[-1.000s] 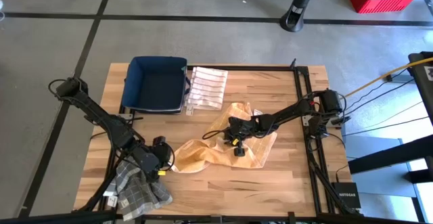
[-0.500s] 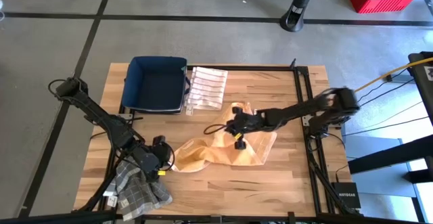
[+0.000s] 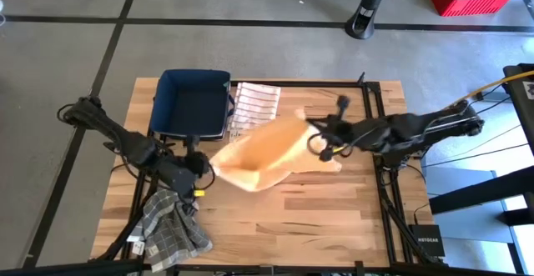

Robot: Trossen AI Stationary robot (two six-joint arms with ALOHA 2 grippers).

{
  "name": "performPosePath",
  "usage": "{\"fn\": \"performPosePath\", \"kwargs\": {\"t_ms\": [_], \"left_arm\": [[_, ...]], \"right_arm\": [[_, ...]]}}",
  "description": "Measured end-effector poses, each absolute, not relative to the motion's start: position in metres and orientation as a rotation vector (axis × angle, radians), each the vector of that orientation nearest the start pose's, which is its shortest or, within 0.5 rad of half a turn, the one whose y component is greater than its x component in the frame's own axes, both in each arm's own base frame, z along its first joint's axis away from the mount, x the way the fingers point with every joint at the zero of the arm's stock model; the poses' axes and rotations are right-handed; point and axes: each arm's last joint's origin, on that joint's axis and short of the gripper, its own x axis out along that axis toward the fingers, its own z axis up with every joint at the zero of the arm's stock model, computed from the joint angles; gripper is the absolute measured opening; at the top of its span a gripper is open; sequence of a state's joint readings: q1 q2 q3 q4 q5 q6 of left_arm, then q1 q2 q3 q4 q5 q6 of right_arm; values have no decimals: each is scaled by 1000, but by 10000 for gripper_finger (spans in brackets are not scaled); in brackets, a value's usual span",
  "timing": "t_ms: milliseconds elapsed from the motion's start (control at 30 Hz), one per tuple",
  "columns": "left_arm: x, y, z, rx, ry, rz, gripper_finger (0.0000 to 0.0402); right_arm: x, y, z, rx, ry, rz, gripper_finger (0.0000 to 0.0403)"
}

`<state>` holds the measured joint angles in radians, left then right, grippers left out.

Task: Fold towel
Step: Fold the orange towel

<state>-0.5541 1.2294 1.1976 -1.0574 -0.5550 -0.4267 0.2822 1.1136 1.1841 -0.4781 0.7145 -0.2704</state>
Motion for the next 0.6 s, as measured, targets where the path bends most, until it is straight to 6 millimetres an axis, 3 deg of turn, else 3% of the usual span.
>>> {"fn": "performPosePath", "kwargs": {"t_ms": [167,400,600], "left_arm": [[197,-85,372,388,783,294,5],[200,-55,438,731,617,586,5],[196,-34,495,862,517,703,5]], "right_arm": [[203,39,426,-502,342,-449,1],[189,21,475,-576,266,-644,0],[169,7,522,-610,143,-750,0]]}}
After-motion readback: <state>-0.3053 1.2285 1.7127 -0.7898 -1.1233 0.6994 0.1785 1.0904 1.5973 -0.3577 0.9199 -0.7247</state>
